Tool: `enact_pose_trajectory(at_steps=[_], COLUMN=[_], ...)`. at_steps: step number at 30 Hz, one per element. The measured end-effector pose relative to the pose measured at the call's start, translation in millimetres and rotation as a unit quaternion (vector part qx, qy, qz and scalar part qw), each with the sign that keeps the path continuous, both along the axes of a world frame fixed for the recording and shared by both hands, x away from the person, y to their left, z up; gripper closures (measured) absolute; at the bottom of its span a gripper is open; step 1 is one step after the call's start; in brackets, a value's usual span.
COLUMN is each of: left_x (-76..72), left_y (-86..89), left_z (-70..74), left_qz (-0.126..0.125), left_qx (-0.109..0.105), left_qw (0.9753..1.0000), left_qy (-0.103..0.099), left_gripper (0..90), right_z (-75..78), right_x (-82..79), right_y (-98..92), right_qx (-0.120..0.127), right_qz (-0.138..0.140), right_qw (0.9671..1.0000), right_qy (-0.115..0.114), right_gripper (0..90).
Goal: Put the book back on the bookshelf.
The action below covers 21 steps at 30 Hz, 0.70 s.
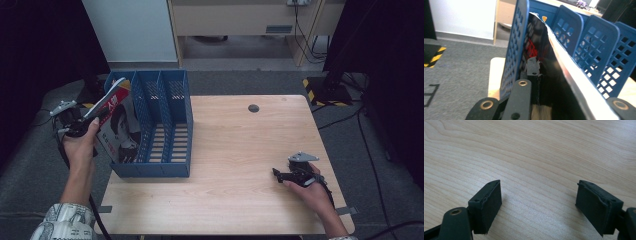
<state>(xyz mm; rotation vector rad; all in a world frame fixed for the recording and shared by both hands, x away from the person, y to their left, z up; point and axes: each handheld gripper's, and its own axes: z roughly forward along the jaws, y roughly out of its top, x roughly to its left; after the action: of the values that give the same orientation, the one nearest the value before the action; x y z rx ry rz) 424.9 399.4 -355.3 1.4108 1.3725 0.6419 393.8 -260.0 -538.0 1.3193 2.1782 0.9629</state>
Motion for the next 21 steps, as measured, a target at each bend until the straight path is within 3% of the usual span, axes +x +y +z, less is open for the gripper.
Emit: enact_pose_trajectory(at_steps=[5,10,13,16,18,21], left_x=[2.1,4.7,7.8,11.7,15.0,18.2], left_y=[6.6,6.8,0.3,-8.3,-12.2,-14.1], left_z=[5.0,20.0,33.6,47.5,52.0,56.9], left_qz=[0.001,0.002,-0.002,-0.004,-0.008,-0.003], left_qx=[-0.005,0.005,0.023,0.071,0.090,0.098], left_qw=[0.9998,0.9997,0.9995,0.9972,0.9955,0.9947], left_qy=[0.018,0.025,0.022,0.023,0.030,0.030], left_gripper=[80.2,77.5,73.2,69.7,66.3,65.4], right_z=[0.0,0.0,0.0,0.2,0.1,0.2], right_x=[-0.5,-0.5,-0.5,-0.9,-1.5,-2.7], right_y=[0.3,0.4,0.6,1.2,2.1,4.0], right_qx=[-0.001,-0.001,-0.001,0.000,0.000,0.000], right_qz=[0.002,0.003,0.005,0.007,0.009,0.013], right_qw=[1.0000,1.0000,1.0000,1.0000,1.0000,0.9999], right_qy=[-0.001,-0.001,0.000,0.001,0.000,0.001], right_gripper=[20.9,20.8,20.8,20.8,20.8,20.8])
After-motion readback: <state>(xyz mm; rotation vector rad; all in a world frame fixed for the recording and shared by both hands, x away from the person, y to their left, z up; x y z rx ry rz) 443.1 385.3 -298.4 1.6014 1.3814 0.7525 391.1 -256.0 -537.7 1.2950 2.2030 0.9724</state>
